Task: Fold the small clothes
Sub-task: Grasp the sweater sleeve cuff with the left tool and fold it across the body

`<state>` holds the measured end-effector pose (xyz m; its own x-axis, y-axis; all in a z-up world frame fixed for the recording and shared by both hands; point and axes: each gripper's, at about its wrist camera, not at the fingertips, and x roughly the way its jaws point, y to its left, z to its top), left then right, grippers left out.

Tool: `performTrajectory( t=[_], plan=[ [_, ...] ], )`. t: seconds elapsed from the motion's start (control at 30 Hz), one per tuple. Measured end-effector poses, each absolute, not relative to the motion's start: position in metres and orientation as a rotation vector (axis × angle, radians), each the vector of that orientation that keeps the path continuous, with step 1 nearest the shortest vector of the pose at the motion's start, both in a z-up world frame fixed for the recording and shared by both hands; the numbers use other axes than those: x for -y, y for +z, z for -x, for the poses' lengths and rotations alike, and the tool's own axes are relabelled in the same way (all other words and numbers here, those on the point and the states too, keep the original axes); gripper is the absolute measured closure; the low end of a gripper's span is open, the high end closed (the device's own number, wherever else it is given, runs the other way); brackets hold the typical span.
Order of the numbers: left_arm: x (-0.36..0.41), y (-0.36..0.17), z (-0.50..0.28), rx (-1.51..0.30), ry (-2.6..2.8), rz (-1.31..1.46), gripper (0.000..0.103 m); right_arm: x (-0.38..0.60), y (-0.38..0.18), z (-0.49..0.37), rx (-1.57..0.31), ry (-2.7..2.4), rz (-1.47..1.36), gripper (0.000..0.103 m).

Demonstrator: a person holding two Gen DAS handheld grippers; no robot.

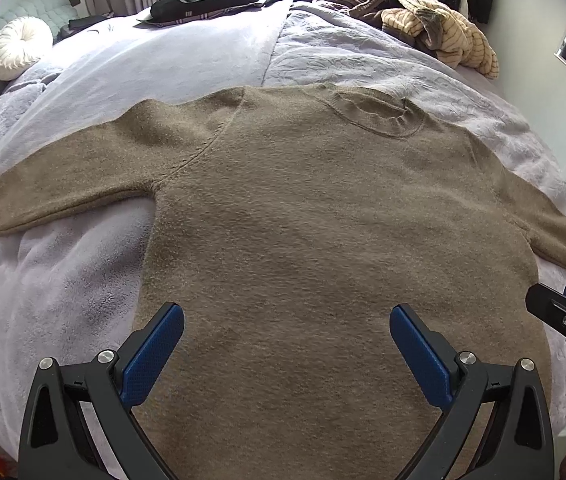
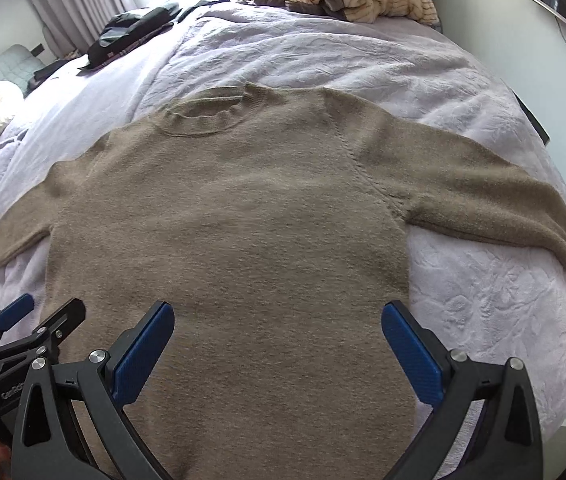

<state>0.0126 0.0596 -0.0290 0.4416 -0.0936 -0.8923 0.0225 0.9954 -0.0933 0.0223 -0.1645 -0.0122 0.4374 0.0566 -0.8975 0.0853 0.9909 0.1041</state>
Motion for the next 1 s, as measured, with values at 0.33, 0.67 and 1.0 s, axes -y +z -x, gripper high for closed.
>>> performTrajectory(
  t=[0.33, 0.67, 1.0],
  plan=[
    [-0.175, -0.042, -0.027, -1.050, 0.065, 0.193, 0.000, 0.097, -0.018, -0.027, -1.145, 0.100, -0.074, 0.000],
    [-0.384, -0.077, -0.062, -0.967, 0.390, 0.496, 0.000, 0.031, -0.028, -0.025, -1.170, 0.182, 0.010, 0.000],
    [-0.467, -0.094, -0.069, -0.746, 0.297, 0.779, 0.044, 0.000, -0.028, -0.025, -1.193, 0.230, 0.047, 0.000]
  ],
)
